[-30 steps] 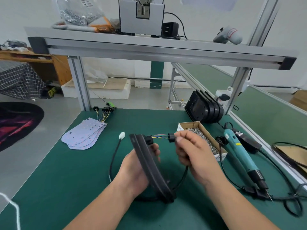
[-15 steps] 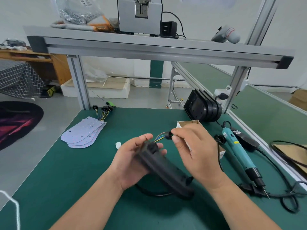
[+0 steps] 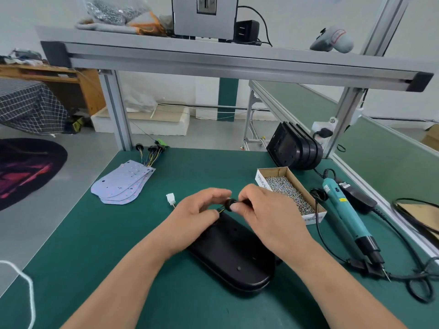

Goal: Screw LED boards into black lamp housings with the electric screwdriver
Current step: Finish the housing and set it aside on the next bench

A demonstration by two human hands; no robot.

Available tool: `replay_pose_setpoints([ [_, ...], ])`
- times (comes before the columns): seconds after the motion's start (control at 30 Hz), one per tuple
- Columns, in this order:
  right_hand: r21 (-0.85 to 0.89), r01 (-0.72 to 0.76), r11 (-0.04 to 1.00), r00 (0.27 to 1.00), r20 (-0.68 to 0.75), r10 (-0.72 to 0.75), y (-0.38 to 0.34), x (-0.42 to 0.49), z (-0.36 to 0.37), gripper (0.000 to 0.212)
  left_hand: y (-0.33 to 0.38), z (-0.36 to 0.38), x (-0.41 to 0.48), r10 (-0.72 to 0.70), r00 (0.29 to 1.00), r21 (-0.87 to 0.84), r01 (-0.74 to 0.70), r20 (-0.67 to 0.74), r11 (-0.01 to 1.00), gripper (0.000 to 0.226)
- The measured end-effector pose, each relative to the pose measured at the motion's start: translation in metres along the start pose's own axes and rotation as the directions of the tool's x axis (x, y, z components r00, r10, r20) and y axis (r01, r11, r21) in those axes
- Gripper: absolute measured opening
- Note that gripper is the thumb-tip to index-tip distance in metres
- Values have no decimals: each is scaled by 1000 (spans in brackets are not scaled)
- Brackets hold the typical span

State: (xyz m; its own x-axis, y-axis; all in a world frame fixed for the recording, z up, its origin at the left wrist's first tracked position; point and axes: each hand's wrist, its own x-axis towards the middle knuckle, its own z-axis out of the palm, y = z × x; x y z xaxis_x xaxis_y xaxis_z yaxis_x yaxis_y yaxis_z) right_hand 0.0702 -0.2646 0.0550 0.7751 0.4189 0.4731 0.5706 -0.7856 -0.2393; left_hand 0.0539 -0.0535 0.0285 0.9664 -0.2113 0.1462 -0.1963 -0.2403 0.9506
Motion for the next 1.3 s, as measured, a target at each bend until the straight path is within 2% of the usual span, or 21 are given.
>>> replay_pose_setpoints([
  [0.13, 79, 26, 996, 1000, -5, -26, -2, -2, 5, 12, -1, 11, -3, 187, 982, 79, -185, -16, 979, 44],
  [0.23, 155, 42, 987, 999, 11, -44, -3, -4, 4, 12, -3, 12, -2, 227, 972, 165, -215, -58, 963, 36],
  [0.4, 111, 137, 984, 990, -31, -134, -5, -6, 3, 10, -8, 11, -1, 277, 959, 341, -241, -60, 908, 23],
  [0.53, 108, 98, 989, 986, -146, -82, -7, -7, 5, 11, -9, 16, -3, 255, 964, 336, -218, -71, 916, 23],
  [0.7, 244, 32, 969, 971, -236, 27, -10, -10, 12, 11, -8, 18, -6, 191, 978, 368, -148, -85, 918, 25],
  [0.8, 318, 2, 948, 963, -256, 84, -9, -10, 15, 14, -6, 18, -7, 148, 984, 494, -79, -101, 866, 19],
  [0.9, 368, -43, 929, 960, -242, 141, -6, -9, 18, 18, -9, 15, -7, 119, 985, 601, -21, -124, 799, 22],
  [1.2, 452, -100, 886, 953, -213, 216, 1, -9, 21, 19, -18, 13, -5, 24, 994, 448, 28, -111, 894, 35],
  [1.3, 448, -111, 887, 957, -194, 218, 2, -9, 19, 19, -18, 14, -6, 15, 995, 424, 30, -102, 905, 33],
])
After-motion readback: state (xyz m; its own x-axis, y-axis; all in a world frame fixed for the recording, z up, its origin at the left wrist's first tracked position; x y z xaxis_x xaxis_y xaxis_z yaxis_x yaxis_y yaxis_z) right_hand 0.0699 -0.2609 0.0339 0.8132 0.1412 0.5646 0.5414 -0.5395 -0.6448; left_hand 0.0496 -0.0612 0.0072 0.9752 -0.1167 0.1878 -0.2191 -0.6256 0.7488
